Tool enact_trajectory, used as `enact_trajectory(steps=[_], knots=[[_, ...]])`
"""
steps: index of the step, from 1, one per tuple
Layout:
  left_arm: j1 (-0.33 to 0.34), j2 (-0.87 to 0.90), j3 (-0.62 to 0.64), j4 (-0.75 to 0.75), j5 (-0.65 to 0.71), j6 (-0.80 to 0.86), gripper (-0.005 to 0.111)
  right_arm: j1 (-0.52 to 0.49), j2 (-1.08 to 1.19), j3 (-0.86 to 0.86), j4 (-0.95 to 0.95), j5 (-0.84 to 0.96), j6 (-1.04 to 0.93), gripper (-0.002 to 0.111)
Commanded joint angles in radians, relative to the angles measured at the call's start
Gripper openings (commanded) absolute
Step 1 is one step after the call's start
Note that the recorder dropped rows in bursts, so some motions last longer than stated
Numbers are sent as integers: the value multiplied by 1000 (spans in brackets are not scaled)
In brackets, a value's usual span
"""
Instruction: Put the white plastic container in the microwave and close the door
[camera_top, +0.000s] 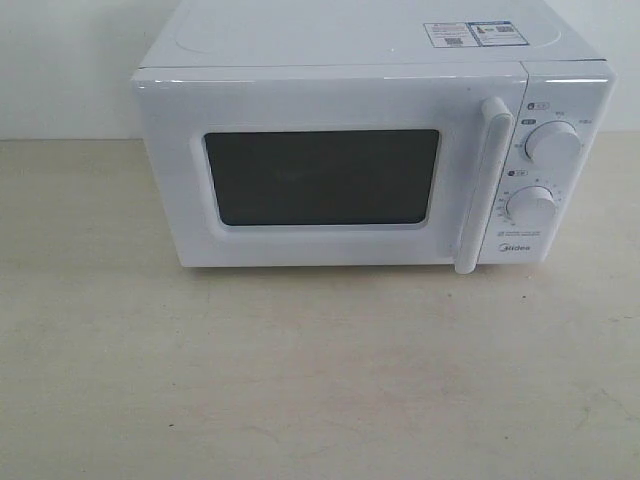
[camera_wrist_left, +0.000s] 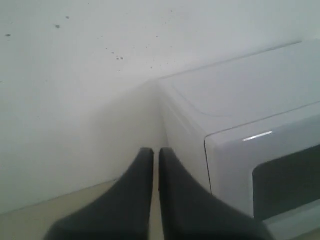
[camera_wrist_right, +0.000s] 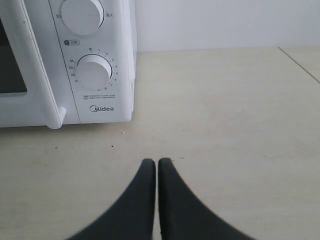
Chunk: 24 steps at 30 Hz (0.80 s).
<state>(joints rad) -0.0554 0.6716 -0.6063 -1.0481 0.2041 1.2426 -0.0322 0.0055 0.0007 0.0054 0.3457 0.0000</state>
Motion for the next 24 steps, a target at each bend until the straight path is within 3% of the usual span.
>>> enact_trajectory(steps=[1,7,12,20,24], knots=[[35,-155,146,-18,-3,-1,4,-7,-6,-1,1,1,0,0],[37,-279,316,-18,-3,-55,4,-7,-6,-1,1,1,0,0],[37,-310,377,-53,-3,-93,4,-7,-6,-1,1,1,0,0],[34,-317,383,-546,-10,-149,4,-7,-6,-1,1,1,0,0],[34,-362,386,-611,-45,-151,4,-7,-6,-1,1,1,0,0]])
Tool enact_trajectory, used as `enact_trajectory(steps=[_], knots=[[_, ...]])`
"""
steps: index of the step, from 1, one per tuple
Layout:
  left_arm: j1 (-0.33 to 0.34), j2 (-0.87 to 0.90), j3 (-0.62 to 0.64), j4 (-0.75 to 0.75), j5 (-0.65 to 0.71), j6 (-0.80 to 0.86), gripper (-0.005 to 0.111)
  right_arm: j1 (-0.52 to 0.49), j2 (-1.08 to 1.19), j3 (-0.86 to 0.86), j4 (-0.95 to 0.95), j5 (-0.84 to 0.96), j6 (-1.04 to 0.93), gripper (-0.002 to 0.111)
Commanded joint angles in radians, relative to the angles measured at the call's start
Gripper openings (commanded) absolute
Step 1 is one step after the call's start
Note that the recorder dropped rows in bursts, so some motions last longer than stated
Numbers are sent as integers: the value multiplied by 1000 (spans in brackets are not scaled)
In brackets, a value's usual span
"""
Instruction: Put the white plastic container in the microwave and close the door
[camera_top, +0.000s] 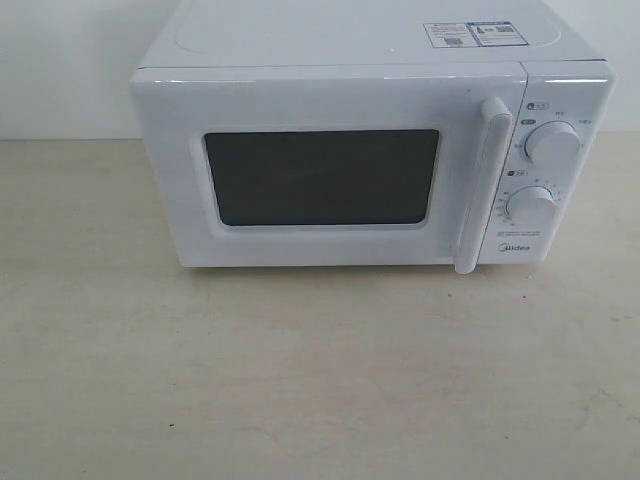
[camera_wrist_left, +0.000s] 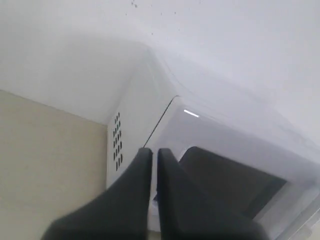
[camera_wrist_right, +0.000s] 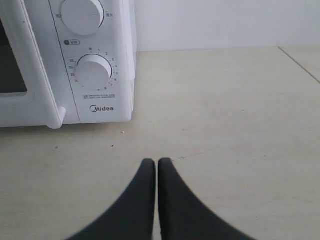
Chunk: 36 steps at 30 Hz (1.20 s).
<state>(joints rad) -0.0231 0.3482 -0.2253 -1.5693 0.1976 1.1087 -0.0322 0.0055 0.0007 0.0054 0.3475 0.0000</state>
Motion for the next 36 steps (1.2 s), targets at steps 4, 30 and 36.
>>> enact_trajectory(steps=[4,30,36], knots=[[2,-126,5,-82,-152,-18,4,-7,-6,-1,1,-1,0,0],[2,-348,225,1429,-43,-970,4,-7,-6,-1,1,-6,0,0],[2,-348,225,1447,9,-1057,4,-7,-6,-1,1,-6,0,0]])
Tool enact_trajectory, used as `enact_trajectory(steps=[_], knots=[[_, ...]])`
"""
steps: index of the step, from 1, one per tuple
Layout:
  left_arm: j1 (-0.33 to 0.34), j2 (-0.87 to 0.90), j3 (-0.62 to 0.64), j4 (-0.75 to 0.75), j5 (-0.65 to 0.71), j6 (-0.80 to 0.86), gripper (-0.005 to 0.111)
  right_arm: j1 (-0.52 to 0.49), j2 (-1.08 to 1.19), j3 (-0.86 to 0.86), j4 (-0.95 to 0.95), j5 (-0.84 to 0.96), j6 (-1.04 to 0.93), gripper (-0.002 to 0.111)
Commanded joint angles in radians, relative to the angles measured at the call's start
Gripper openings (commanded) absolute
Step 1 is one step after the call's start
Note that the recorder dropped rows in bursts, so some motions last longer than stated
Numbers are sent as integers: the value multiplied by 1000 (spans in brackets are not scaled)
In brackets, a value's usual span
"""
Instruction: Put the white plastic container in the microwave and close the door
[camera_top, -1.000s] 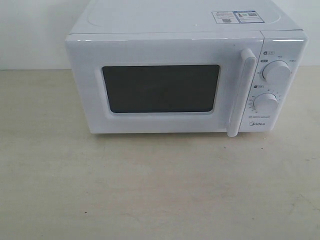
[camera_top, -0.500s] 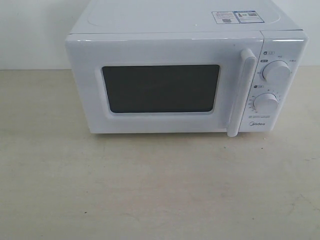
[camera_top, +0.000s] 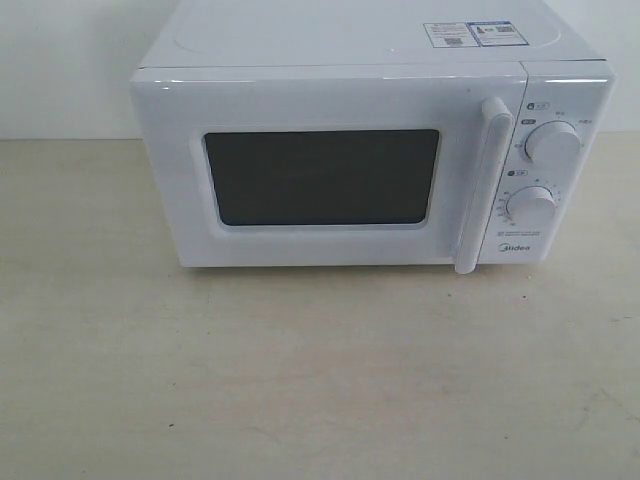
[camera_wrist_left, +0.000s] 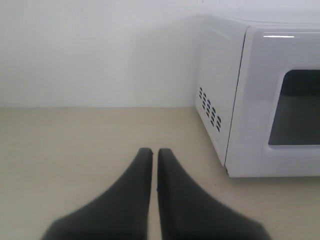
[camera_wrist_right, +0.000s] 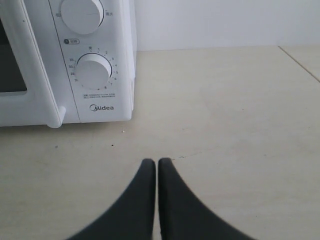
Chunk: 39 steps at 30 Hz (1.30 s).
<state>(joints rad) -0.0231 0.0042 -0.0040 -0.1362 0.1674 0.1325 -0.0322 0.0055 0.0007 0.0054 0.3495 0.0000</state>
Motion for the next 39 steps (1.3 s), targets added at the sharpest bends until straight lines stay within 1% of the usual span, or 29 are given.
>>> enact_trajectory(steps=[1,3,6,13,39], knots=[[2,-4,4,14,52,-108,4,-7,-6,-1,1,-8,0,0],[2,-4,4,23,82,-156,4,-7,-6,-1,1,-8,0,0],[2,-4,4,36,128,-154,4,-7,-6,-1,1,-8,0,0],[2,-4,4,51,128,-105,4,-7,-6,-1,1,-8,0,0],[2,-4,4,51,128,-117,4,-7,-6,-1,1,-8,0,0]])
